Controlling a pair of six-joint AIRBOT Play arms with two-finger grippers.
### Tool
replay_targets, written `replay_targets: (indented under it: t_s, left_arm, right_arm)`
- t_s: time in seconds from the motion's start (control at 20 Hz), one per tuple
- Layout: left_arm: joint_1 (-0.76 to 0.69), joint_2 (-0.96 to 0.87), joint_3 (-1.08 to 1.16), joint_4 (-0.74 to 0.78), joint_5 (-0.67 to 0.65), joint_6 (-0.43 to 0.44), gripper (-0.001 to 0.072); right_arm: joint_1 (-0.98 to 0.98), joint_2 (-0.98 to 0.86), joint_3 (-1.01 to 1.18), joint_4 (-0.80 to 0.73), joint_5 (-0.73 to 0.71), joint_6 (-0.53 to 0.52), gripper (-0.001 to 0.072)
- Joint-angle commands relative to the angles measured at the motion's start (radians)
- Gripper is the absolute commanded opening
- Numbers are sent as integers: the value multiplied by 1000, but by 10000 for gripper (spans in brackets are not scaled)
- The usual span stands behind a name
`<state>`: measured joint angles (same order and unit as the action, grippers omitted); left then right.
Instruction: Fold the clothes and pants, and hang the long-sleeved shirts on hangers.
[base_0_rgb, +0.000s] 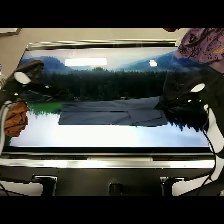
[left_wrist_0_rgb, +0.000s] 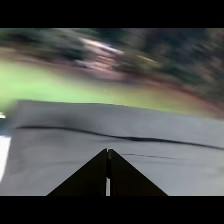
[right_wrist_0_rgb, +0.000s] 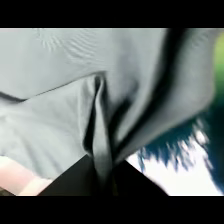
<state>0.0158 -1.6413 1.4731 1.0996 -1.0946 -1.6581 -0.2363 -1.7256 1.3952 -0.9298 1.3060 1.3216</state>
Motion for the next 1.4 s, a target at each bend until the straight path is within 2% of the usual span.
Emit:
replay_targets:
  t_s: [0.0,0.15,0.4,0.7,0.9,1.0,1.2,1.35]
  left_arm:
    - [-164,-91,1,-148,117,-29,14]
    - [-333,-194,30,-255,231,-61,14]
    - [-560,-408,242,-483,309,-82,14]
    - [-729,-669,627,-499,333,-308,13]
    - [-787,-691,600,-604,459,-332,13]
    - [-801,-706,602,-620,467,-348,13]
    - [-782,-706,602,-655,439,-309,13]
    - [-698,-651,602,-605,316,-257,12]
  right_arm:
    - [3,102,119,-190,84,179,23]
    - [3,161,225,-274,167,240,23]
    - [3,218,366,-352,260,273,23]
    - [3,240,463,-373,347,292,24]
    - [3,267,498,-372,353,301,24]
    - [3,287,498,-372,357,309,24]
    - [3,295,498,-372,354,309,24]
    - [8,285,497,-348,331,311,24]
